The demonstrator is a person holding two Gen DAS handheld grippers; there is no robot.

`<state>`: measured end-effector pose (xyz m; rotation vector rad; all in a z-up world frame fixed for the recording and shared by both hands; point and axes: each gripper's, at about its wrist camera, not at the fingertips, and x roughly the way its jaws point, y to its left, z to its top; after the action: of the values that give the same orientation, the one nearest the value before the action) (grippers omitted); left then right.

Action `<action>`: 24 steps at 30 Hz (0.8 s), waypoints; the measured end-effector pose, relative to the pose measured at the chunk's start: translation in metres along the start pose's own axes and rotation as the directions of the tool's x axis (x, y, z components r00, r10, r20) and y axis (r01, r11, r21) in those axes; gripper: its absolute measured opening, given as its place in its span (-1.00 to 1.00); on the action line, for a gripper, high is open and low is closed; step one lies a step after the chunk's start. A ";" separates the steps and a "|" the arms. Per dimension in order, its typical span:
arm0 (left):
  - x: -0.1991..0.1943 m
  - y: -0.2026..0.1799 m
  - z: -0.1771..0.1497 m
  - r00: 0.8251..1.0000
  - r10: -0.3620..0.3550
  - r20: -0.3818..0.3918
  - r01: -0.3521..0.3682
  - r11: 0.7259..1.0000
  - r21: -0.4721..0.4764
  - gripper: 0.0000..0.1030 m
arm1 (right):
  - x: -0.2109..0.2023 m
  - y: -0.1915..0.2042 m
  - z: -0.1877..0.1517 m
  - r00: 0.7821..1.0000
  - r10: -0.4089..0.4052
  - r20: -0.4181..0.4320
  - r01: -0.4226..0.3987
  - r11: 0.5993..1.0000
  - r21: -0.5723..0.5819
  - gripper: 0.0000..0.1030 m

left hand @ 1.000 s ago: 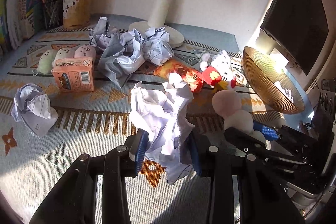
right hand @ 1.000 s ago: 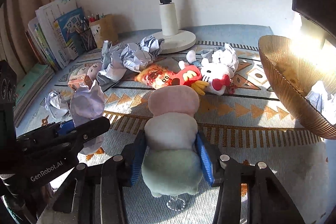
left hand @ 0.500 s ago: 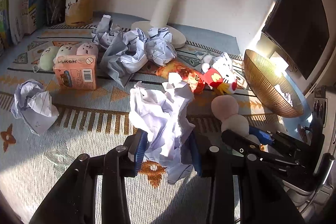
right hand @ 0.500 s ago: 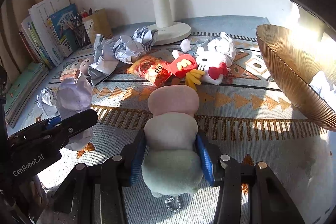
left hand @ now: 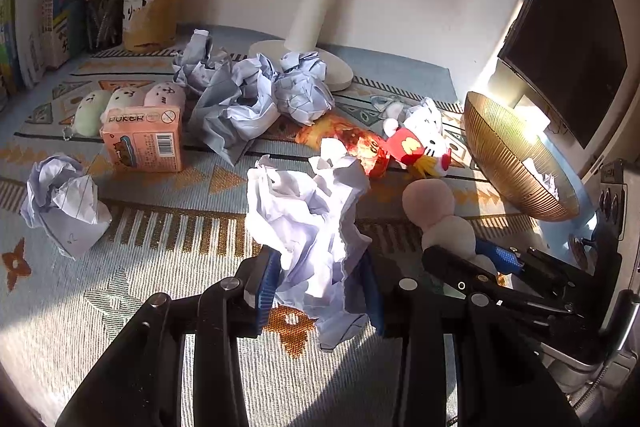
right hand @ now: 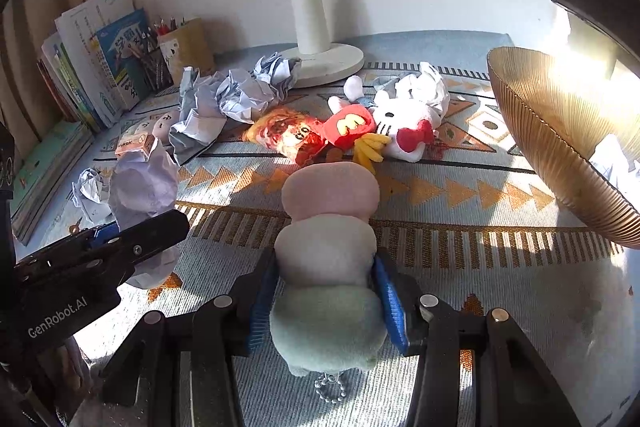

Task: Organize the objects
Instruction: 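Grasp the three linked pastel plush toys with the right gripper and lift, then carry the plush toys into the amber bowl and open the right gripper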

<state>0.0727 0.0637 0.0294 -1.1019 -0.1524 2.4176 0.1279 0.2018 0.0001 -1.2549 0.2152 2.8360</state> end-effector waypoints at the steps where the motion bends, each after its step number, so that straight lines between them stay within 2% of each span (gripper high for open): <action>1: 0.000 0.000 0.000 1.000 0.000 0.000 0.000 1.000 0.000 -0.33 | 0.000 0.000 0.000 1.000 0.000 0.000 0.000 1.000 -0.001 -0.10; 11: 0.000 0.000 0.000 1.000 0.001 0.000 -0.001 1.000 0.002 -0.33 | -0.004 0.000 0.000 1.000 -0.005 0.026 0.005 1.000 0.001 -0.10; 16: -0.003 -0.011 0.002 0.998 0.053 0.016 -0.054 0.998 0.023 -0.33 | -0.030 -0.008 -0.003 0.991 0.019 0.134 -0.023 0.999 0.033 -0.10; 19: -0.008 -0.037 0.013 1.000 -0.020 0.020 0.018 0.998 0.058 -0.34 | -0.058 -0.037 -0.001 0.984 0.038 0.173 -0.065 0.986 0.152 -0.10; 21: -0.014 -0.067 0.028 0.997 -0.063 0.041 0.058 0.991 0.122 -0.34 | -0.086 -0.062 0.009 0.976 -0.026 0.217 -0.022 0.977 0.213 -0.10; 24: -0.016 -0.119 0.057 0.987 -0.149 0.057 0.134 0.967 0.217 -0.34 | -0.125 -0.107 0.030 0.951 -0.122 0.284 0.036 0.956 0.292 -0.10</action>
<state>0.0846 0.1662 0.1127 -0.8780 0.0046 2.2859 0.1990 0.3155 0.0999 -0.7502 0.5240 2.7502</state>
